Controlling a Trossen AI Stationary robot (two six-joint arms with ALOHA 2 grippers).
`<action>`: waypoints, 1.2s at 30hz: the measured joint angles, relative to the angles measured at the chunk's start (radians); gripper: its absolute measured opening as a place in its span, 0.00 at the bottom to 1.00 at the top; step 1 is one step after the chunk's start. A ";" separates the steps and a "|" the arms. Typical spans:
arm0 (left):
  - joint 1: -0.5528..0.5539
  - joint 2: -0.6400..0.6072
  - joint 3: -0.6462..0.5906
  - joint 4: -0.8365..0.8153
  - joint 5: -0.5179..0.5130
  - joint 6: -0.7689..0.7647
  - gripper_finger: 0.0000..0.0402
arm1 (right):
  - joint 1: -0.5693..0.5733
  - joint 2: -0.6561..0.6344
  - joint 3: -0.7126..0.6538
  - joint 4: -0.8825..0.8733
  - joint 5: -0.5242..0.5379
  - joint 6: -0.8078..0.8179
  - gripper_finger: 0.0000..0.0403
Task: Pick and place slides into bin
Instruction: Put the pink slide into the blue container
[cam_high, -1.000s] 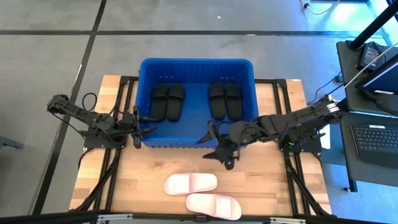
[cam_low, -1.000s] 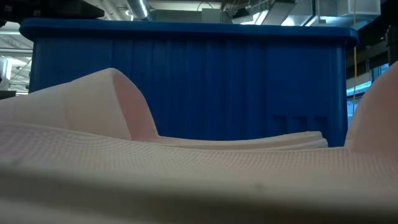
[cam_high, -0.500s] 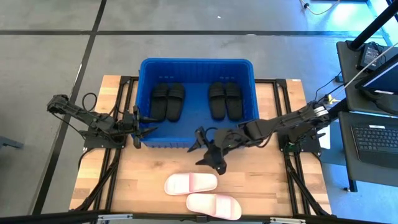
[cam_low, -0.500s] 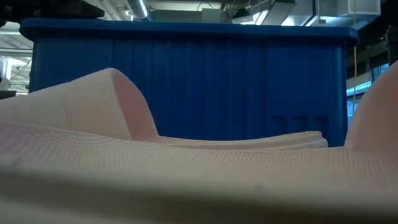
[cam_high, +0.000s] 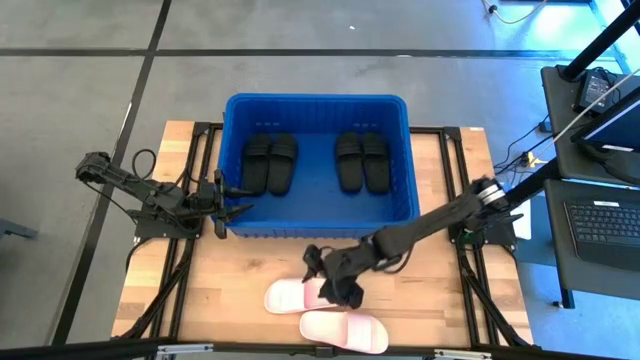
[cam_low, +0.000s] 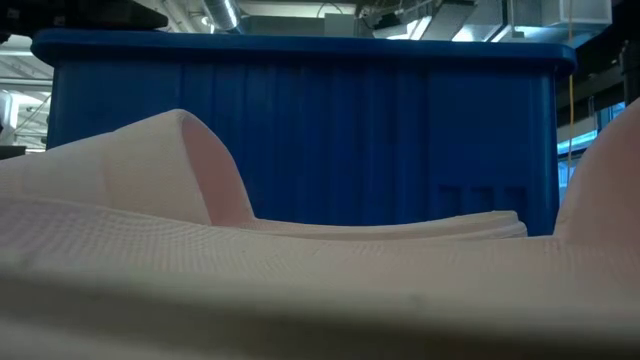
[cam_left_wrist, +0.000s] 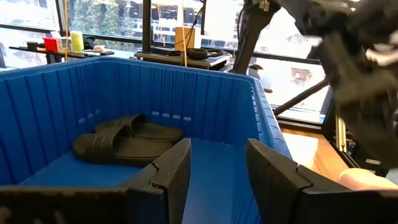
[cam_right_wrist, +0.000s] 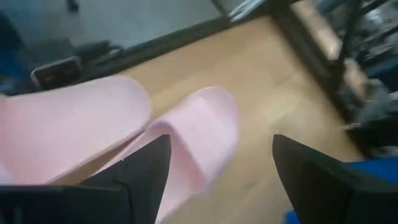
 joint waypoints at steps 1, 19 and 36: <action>0.000 0.000 0.000 0.000 0.000 0.000 0.37 | 0.005 0.021 0.000 0.006 0.008 -0.004 0.69; 0.000 0.000 0.000 0.000 0.022 0.000 0.37 | 0.021 0.256 0.000 0.200 0.160 -0.159 0.69; 0.000 0.000 0.000 0.000 0.023 0.000 0.37 | 0.019 0.262 0.000 0.215 0.159 -0.158 0.19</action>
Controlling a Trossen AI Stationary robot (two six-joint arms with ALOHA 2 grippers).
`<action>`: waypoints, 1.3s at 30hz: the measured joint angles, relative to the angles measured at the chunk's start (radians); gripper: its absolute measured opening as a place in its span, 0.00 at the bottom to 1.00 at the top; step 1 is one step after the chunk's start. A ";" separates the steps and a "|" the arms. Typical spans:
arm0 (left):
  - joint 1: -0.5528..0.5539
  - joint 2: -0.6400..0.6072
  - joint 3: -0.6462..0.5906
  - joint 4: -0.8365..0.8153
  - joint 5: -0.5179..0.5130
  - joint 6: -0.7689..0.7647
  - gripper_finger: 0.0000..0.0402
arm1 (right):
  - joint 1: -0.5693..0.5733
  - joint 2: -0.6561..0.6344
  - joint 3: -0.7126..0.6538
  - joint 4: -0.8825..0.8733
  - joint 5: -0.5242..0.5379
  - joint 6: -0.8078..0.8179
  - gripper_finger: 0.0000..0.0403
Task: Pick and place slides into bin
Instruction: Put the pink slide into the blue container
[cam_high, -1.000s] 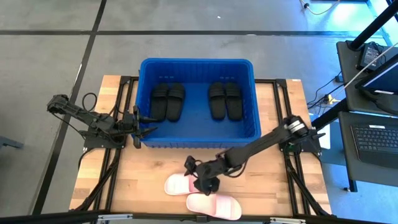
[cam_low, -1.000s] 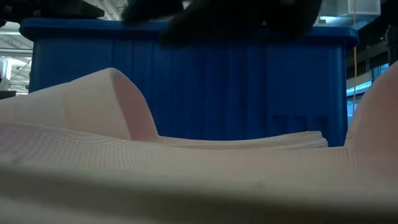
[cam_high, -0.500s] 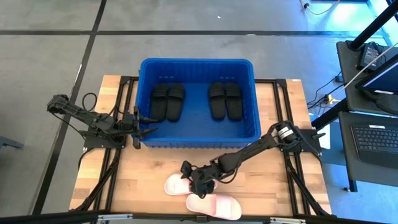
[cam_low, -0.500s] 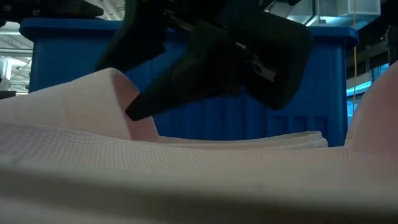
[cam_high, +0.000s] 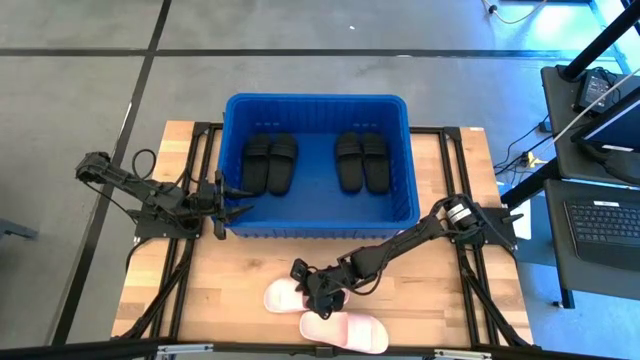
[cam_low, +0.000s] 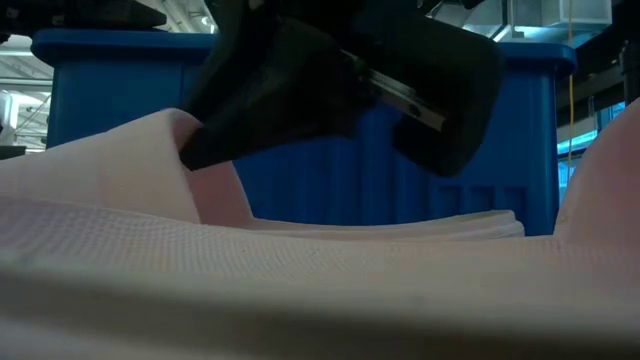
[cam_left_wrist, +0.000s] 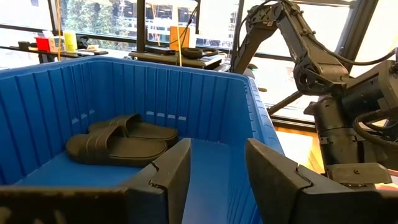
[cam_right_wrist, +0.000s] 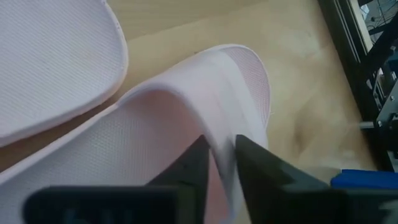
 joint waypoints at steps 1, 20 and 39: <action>0.000 0.000 0.000 0.000 0.000 0.000 0.37 | 0.000 0.000 0.000 0.000 0.000 0.000 0.16; 0.000 0.000 0.000 0.000 0.000 0.000 0.37 | -0.008 -0.066 0.269 -0.293 -0.001 0.196 0.03; 0.000 0.000 0.000 -0.001 0.001 0.000 0.37 | -0.198 -0.173 0.780 -0.850 -0.005 0.392 0.03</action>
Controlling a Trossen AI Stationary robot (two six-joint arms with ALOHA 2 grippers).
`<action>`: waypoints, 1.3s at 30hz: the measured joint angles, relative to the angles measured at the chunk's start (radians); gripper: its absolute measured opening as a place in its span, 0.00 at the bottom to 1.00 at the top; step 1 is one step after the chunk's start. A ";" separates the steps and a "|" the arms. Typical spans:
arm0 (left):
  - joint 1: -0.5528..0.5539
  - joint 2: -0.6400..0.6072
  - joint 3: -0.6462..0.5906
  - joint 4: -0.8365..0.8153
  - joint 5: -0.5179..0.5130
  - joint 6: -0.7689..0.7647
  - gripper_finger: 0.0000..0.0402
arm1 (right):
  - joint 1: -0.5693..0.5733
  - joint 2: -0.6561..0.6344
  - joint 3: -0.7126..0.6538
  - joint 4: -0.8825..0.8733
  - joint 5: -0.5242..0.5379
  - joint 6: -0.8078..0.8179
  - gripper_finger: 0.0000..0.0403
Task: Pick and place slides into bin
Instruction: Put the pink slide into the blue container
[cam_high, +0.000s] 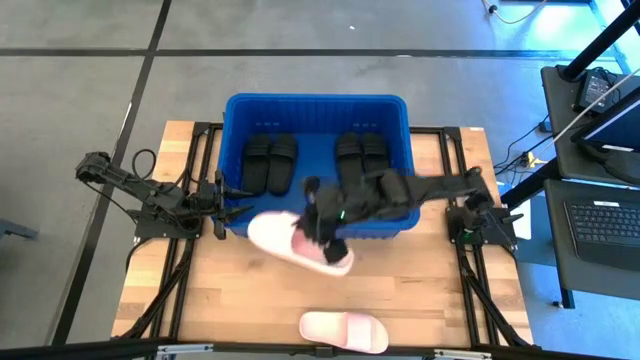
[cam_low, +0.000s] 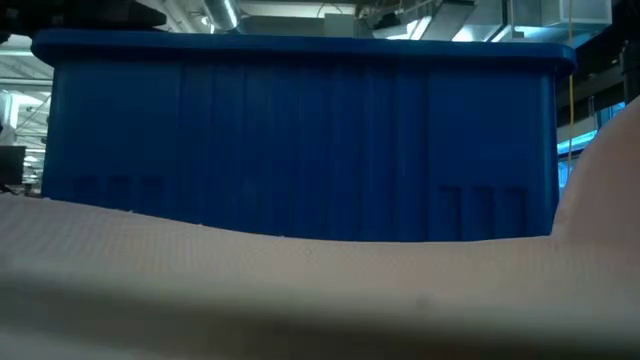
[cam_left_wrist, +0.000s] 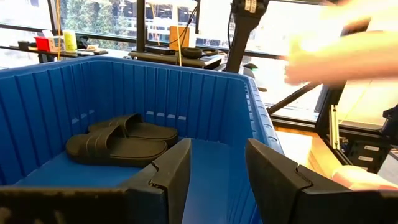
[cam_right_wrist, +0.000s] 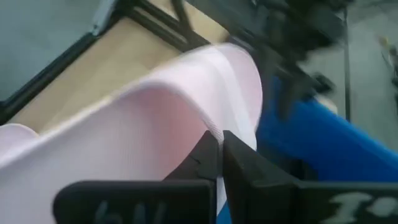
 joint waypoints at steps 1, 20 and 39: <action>0.000 0.000 0.000 0.001 0.000 0.000 0.37 | -0.019 -0.016 0.000 -0.018 -0.001 0.009 0.03; 0.000 0.000 0.000 0.000 -0.001 0.000 0.37 | -0.381 -0.154 -0.021 -0.143 0.438 0.246 0.03; 0.000 0.000 0.000 0.000 -0.001 0.000 0.37 | -0.619 -0.152 -0.443 -0.119 0.462 0.362 0.03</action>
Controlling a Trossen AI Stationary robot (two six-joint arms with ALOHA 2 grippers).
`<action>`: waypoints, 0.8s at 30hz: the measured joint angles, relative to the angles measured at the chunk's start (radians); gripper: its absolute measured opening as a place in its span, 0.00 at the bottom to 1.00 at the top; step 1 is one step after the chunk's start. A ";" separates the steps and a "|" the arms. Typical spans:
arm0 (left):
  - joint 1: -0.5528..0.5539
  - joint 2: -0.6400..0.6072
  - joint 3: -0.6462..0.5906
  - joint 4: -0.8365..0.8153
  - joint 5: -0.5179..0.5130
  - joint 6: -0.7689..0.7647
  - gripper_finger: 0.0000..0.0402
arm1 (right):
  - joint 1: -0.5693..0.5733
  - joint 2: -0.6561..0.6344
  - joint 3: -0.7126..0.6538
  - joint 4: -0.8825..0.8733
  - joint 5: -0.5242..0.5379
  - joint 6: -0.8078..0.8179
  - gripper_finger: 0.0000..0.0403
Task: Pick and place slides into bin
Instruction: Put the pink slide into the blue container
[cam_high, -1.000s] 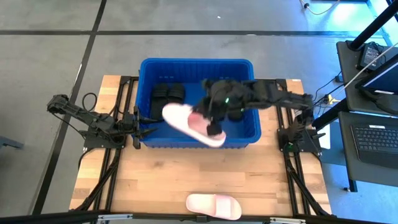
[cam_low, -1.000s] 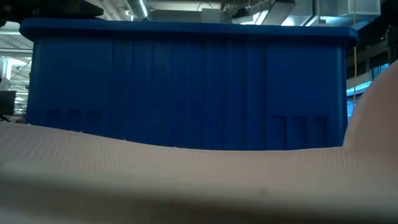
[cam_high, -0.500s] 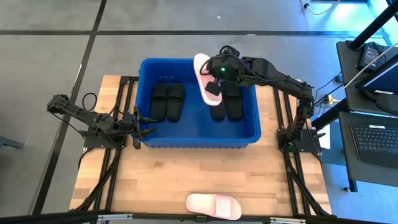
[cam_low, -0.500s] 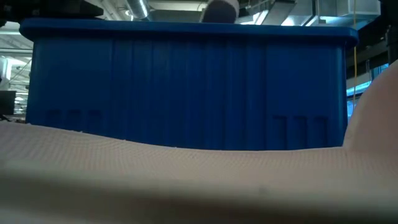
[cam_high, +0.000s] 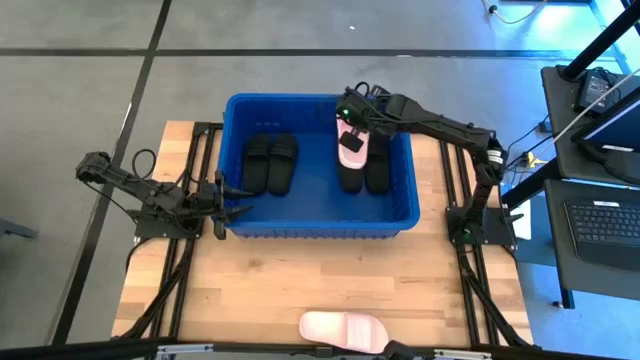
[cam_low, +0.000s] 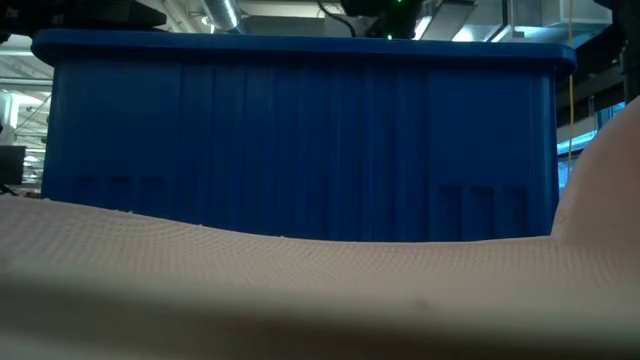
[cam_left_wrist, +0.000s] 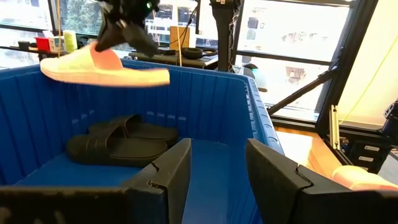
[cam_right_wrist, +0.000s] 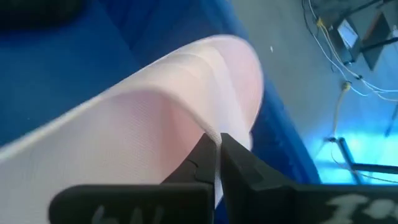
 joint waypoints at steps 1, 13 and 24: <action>0.000 0.000 0.000 0.000 0.000 0.000 0.37 | -0.003 -0.002 -0.022 0.002 0.012 -0.011 0.03; 0.000 0.000 0.000 0.000 0.000 0.000 0.37 | -0.033 -0.034 -0.223 0.063 0.021 -0.047 0.02; 0.000 0.000 0.000 0.000 0.000 0.008 0.37 | -0.011 -0.054 -0.214 -0.119 -0.017 0.109 0.02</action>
